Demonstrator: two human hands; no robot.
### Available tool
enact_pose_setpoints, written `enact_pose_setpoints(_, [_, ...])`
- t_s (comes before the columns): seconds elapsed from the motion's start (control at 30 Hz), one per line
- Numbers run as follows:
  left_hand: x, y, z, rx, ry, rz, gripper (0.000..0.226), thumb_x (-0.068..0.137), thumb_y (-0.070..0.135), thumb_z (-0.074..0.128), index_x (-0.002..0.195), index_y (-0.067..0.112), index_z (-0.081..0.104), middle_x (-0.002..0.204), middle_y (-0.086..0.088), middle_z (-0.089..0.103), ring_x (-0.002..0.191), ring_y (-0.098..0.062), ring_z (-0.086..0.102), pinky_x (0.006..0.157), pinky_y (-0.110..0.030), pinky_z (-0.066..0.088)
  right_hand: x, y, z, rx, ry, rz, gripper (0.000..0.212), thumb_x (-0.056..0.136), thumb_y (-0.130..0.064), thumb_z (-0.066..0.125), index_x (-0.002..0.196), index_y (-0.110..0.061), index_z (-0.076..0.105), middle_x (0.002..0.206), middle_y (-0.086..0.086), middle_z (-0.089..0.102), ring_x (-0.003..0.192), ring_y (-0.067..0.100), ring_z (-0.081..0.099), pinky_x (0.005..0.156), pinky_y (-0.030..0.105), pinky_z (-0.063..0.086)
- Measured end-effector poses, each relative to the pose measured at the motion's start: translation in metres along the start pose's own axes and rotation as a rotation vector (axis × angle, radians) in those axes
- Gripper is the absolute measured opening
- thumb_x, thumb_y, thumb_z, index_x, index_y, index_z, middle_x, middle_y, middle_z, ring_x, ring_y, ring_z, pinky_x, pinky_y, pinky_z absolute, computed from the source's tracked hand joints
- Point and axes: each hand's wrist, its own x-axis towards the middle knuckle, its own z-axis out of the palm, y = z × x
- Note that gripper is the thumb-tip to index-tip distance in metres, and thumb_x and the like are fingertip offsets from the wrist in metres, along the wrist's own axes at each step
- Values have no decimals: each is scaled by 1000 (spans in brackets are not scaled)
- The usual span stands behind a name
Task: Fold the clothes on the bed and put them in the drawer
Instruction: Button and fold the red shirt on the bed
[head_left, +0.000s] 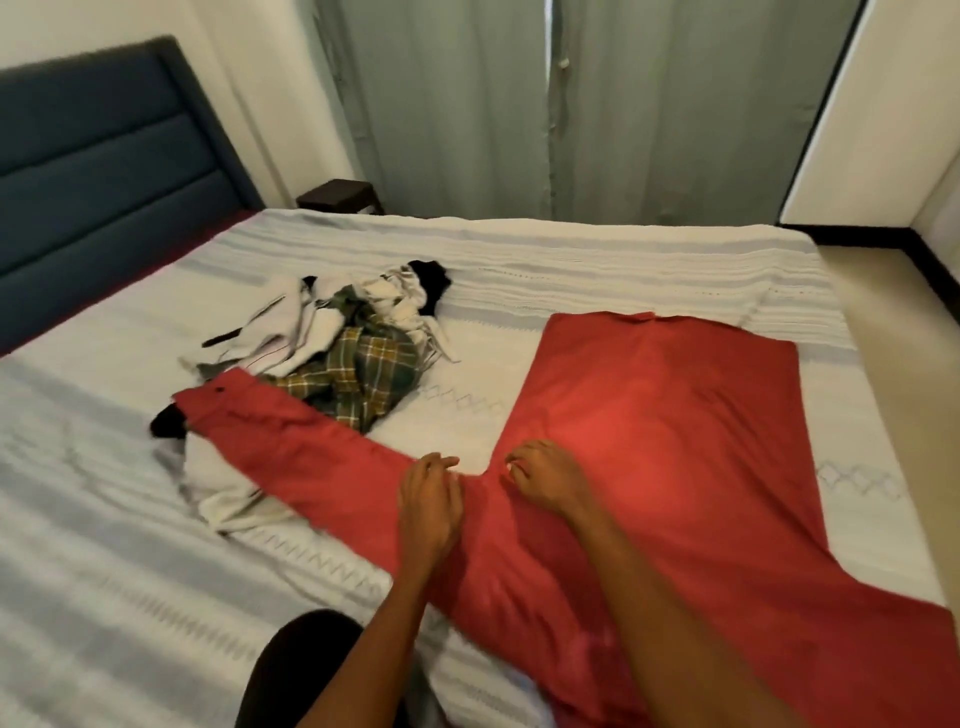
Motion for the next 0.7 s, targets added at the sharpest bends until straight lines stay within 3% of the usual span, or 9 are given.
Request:
enact_pose_setpoints(0.13, [-51,-10,-33,-111,160,-555,36,90,15,62,126,11,60,136,-18,50,125,-38,46,104,-46,34,-10,-51,15,86,-120,-69,58,85,-45,30,124,-24,67,126,1,68,115,24,61,97,37,48])
enact_pose_setpoints(0.23, [-70,-3,-50,-401,233,-933,57,87,16,70,139,8,46,140,-25,45,126,-44,47,105,-48,38,-12,-77,15,26,-244,-50,42,96,-23,47,136,-19,56,140,10,57,126,31,53,100,37,44])
enact_pose_setpoints(0.3, [-78,-9,-50,-614,241,-1161,63,89,19,71,142,7,40,134,-26,51,116,-44,56,96,-47,49,-5,-84,20,-15,-313,-12,54,98,-15,49,151,-17,39,157,10,38,141,31,38,112,37,33])
enact_pose_setpoints(0.33, [-79,-14,-50,-725,255,-1232,57,89,20,70,138,6,44,122,-24,58,103,-40,64,84,-45,55,-2,-87,21,-17,-317,15,57,98,-16,47,154,-19,35,158,9,36,142,31,36,113,38,32])
enact_pose_setpoints(0.37, [-79,-17,-50,-821,264,-1272,44,89,20,69,126,3,52,102,-21,64,79,-33,67,65,-38,58,1,-87,20,-7,-305,40,55,99,-18,47,153,-20,36,156,8,40,139,32,39,112,39,34])
enact_pose_setpoints(0.4, [-79,-21,-51,-914,229,-1289,27,90,19,69,107,1,58,81,-15,61,54,-23,59,46,-28,50,6,-88,20,-3,-278,55,53,99,-21,47,151,-21,39,152,8,45,136,32,42,110,39,36])
enact_pose_setpoints(0.47, [-78,-27,-51,-995,88,-1289,18,90,17,69,82,6,57,60,-7,50,35,-11,37,34,-18,29,20,-89,18,-7,-265,88,48,100,-27,49,148,-21,46,147,8,52,134,33,44,110,38,36])
enact_pose_setpoints(0.57, [-76,-26,-52,-993,-82,-1262,19,88,15,70,76,6,58,59,-9,52,36,-14,37,35,-18,28,34,-90,6,9,-283,100,36,101,-32,49,128,-14,65,134,8,63,126,32,53,105,35,34])
enact_pose_setpoints(0.7, [-77,-15,-53,-1028,-40,-1182,23,77,26,69,82,4,68,75,-13,69,61,-26,61,49,-31,46,39,-87,-19,124,-296,134,36,99,-26,47,117,-2,68,130,17,62,118,33,57,101,37,43])
